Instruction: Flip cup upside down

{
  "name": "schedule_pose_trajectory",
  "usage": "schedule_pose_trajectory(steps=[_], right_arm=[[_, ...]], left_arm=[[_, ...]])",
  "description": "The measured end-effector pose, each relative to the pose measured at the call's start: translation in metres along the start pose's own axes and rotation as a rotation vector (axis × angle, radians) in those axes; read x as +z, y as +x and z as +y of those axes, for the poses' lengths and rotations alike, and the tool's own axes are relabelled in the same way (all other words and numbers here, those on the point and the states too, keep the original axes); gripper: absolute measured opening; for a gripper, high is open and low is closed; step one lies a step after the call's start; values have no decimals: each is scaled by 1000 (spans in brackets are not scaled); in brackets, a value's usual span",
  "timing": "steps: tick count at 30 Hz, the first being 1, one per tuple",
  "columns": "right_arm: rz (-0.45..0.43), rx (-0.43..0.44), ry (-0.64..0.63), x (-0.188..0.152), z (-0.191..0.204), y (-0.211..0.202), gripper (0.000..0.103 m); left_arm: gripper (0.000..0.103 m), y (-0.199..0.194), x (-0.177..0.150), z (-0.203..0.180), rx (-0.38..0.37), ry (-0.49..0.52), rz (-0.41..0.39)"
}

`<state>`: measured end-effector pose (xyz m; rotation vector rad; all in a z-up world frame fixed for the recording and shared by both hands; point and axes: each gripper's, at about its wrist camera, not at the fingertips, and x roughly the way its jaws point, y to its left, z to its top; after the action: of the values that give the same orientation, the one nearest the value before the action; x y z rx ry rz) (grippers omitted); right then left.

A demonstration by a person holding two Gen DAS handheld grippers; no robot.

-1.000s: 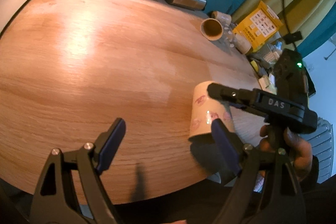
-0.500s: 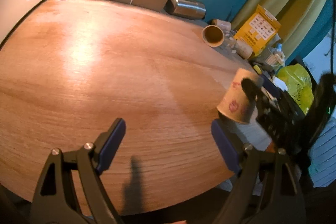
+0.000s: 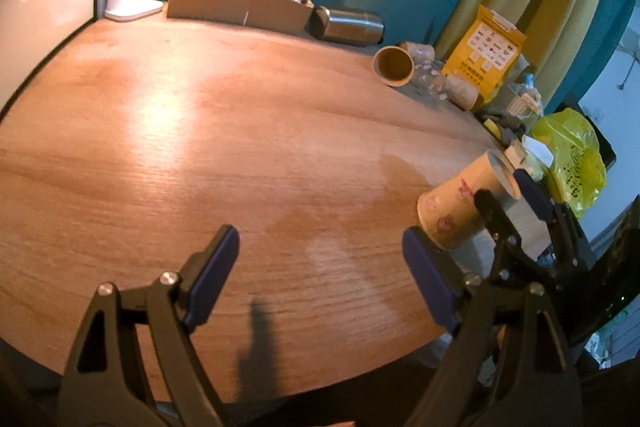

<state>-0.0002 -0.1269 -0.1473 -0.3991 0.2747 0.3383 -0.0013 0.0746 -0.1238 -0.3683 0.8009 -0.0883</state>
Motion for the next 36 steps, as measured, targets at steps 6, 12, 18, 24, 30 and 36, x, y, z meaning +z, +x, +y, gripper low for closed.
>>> schedule_pose_trajectory(steps=[6,12,18,24,30,36], right_arm=[[-5,24,56,-1,-6,-7,61],[8,70,155,4,-19,-19,74],[13,68,224,20,-40,-47,75],[21,55,307,37,-66,-78,75],[32,41,357,41,-81,-103,75],[31,22,378,40,-91,-117,75]], left_arm=[[85,-14,-7,-10,17,31,-56],[85,-30,-11,-26,49,65,-114],[85,-64,-13,-55,55,136,-239],[97,-93,-15,-84,23,188,-310],[97,-116,-20,-105,35,221,-354],[97,-129,-27,-117,55,245,-384]])
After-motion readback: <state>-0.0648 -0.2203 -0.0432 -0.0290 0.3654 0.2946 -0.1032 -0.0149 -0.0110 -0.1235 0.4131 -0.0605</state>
